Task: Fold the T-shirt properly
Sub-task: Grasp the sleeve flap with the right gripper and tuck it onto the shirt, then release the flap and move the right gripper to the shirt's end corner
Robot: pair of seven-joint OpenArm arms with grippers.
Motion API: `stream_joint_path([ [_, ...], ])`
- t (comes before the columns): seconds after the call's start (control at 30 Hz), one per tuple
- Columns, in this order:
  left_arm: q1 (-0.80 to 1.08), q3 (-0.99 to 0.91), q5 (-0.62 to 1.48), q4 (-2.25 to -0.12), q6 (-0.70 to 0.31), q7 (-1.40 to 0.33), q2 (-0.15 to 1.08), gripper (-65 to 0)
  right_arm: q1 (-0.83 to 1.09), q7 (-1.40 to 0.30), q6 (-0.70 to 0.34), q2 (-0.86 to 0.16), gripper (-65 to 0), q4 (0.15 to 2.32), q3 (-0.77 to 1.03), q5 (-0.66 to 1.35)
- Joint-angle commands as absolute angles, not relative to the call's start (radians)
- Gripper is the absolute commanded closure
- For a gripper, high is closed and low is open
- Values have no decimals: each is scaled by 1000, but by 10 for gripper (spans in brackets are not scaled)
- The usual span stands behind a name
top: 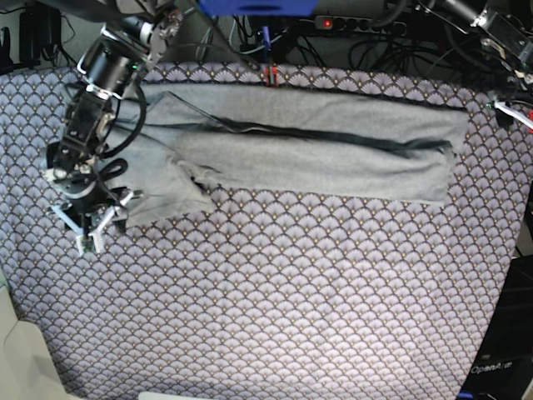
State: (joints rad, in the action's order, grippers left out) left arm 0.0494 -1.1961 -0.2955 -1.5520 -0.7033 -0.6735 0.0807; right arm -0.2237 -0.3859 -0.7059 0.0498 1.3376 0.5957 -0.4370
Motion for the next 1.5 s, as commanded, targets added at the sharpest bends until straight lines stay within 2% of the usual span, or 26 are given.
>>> stream_joint_path([
  [0.0, 44, -1198, -286, -1575, -698, -654, 97, -513, -243, -375, -698, 42, -330, 1343, 593, -401],
  [0.17, 44, -1198, -286, -1575, -698, -654, 97, -513, -234, -420, -698, 38, -330, 1339, 590, -329],
  [0.67, 41, -1198, -286, -1575, -698, -654, 96, -513, -232, -421, -698, 39, -323, 1216, 590, -331],
  [0.77, 39, -1198, -286, -1575, -698, -654, 94, -513, -232, -420, -698, 39, -269, 1222, 581, -331],
  [0.87, 38, -1196, -286, -1575, -698, -654, 93, -513, -232, -420, -698, 38, -143, 1222, 553, -331],
  [0.93, 38, -1194, -286, -1575, -698, -653, 93, -513, -234, -420, -698, 38, -31, 1222, 553, -331],
  [0.97, 38, -1194, -286, -1575, -698, -653, 93, -513, -234, -420, -698, 38, 0, 1222, 553, -332],
  [1.13, 38, -1194, -286, -1573, -698, -650, 94, -513, -222, -420, -698, 39, 0, 1282, 556, -331],
  [1.47, 36, -1193, -286, -1570, -698, -647, 93, -513, -73, -420, -698, 91, 0, 1620, 536, -326],
])
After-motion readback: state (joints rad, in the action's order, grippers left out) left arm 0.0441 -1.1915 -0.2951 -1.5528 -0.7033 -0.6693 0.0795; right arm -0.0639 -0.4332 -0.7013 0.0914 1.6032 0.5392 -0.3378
